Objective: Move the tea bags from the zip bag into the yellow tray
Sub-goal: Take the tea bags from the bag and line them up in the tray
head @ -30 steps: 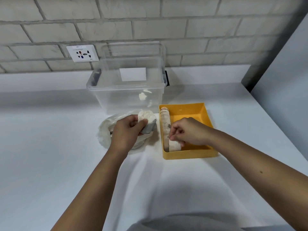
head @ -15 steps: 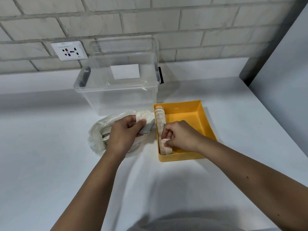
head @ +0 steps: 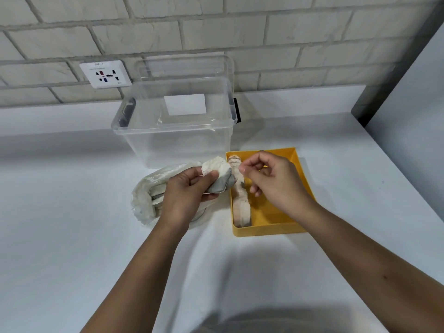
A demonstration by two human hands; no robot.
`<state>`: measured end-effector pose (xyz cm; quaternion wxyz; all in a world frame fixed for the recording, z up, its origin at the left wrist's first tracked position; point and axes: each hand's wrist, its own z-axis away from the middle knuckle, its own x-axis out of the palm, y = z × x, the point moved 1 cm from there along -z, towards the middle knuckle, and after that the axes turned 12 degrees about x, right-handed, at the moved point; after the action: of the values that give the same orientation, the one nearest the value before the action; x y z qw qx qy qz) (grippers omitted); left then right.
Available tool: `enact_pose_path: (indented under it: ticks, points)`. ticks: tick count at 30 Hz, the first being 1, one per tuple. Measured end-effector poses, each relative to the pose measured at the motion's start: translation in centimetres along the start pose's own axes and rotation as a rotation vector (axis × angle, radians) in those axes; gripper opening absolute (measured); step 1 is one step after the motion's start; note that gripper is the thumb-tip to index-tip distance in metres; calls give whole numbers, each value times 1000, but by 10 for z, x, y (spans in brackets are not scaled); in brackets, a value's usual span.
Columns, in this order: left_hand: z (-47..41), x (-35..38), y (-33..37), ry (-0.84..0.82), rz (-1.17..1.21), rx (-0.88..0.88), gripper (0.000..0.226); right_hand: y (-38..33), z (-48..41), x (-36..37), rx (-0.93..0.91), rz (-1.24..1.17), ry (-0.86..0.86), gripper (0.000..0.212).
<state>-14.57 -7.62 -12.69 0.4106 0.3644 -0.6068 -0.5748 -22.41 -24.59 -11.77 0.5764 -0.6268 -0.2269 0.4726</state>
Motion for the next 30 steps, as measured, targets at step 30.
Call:
enact_pose_path:
  ticks: [30]
  points:
    - [0, -1, -3, 55, 36, -93, 16, 34, 2, -19, 166, 225, -351, 7]
